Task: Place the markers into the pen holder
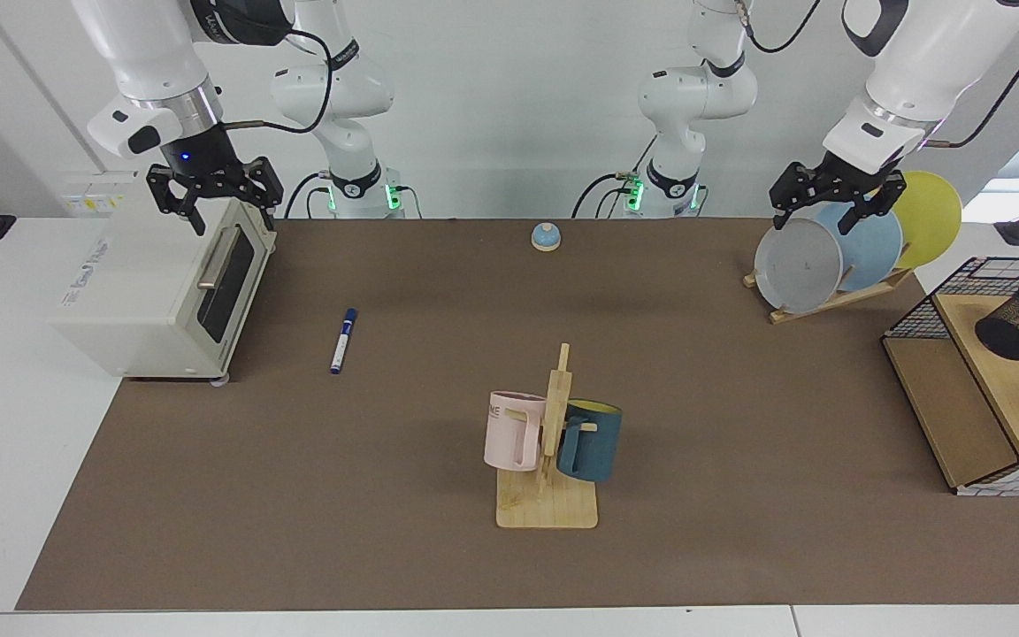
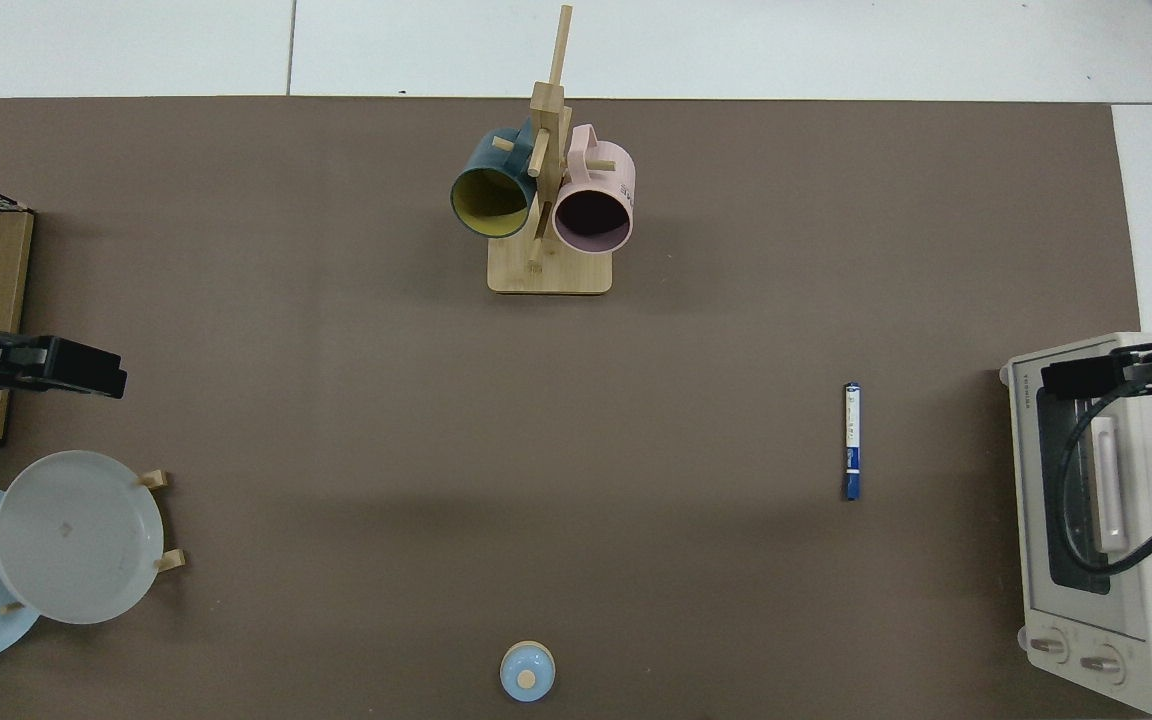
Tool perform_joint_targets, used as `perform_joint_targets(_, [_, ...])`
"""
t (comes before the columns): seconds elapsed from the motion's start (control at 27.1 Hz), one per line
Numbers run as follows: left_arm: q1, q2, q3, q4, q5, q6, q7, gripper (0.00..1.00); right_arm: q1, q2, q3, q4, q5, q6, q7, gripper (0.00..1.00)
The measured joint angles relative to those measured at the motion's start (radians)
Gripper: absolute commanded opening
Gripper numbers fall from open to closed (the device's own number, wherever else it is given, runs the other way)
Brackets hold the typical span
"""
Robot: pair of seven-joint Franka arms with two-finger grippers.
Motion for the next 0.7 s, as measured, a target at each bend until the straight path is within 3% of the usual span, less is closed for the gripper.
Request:
perform_joint_targets(0.48, [0.0,0.0,0.0,0.0,0.0,0.0,0.0,1.0,0.002,0.002,0.002,-0.006,0.0,0.003,0.0,1.0])
perform_joint_targets(0.7, [0.0,0.0,0.0,0.0,0.0,0.0,0.0,1.0,0.032,0.009,0.007,-0.063,0.001,0.067,0.005,1.0])
